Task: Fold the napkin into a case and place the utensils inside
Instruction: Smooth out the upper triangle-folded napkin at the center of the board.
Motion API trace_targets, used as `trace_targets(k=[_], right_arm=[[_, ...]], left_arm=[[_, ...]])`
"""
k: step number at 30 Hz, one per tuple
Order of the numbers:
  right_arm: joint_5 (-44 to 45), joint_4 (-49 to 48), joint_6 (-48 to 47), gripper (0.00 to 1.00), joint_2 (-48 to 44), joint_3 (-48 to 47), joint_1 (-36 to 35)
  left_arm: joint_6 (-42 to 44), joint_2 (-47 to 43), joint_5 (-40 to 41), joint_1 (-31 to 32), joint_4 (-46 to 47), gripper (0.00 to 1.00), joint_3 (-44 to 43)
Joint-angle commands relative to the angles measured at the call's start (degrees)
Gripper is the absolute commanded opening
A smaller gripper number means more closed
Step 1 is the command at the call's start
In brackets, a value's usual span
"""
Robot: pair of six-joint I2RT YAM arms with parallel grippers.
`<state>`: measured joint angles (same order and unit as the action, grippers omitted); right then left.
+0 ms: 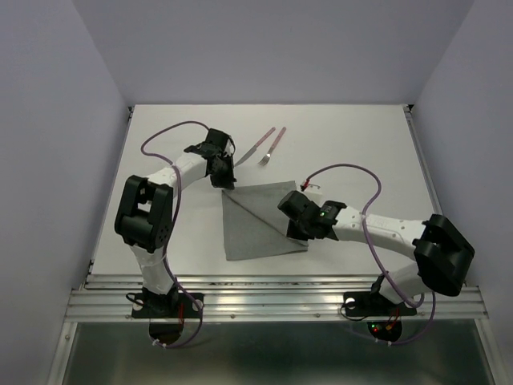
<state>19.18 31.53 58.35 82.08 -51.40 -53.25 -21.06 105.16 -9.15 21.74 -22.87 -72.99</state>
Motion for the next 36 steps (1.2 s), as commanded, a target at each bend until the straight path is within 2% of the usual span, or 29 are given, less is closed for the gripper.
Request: trace_targets(k=[1, 5, 10, 18, 36], right_arm=[[0.77, -1.03, 2.55, 0.02, 2.63, 0.50, -0.97], [3.14, -0.33, 5.02, 0.02, 5.45, 1.47, -0.97], [4.37, -0.85, 6.34, 0.02, 8.18, 1.65, -0.97], [4.90, -1.30, 6.96, 0.02, 6.86, 2.79, -0.97], [3.50, -2.35, 6.60, 0.02, 7.30, 5.69, -0.97]], left_arm=[[0.23, -6.11, 2.20, 0.06, 1.08, 0.00, 0.22], [0.49, -7.95, 5.45, 0.24, 1.34, 0.00, 1.97], [0.49, -7.52, 4.67, 0.32, 1.95, 0.00, 4.43], [0.49, -6.90, 4.40, 0.68, 2.83, 0.00, 7.16], [-0.12, -0.57, 6.60, 0.76, 4.77, 0.00, 4.17]])
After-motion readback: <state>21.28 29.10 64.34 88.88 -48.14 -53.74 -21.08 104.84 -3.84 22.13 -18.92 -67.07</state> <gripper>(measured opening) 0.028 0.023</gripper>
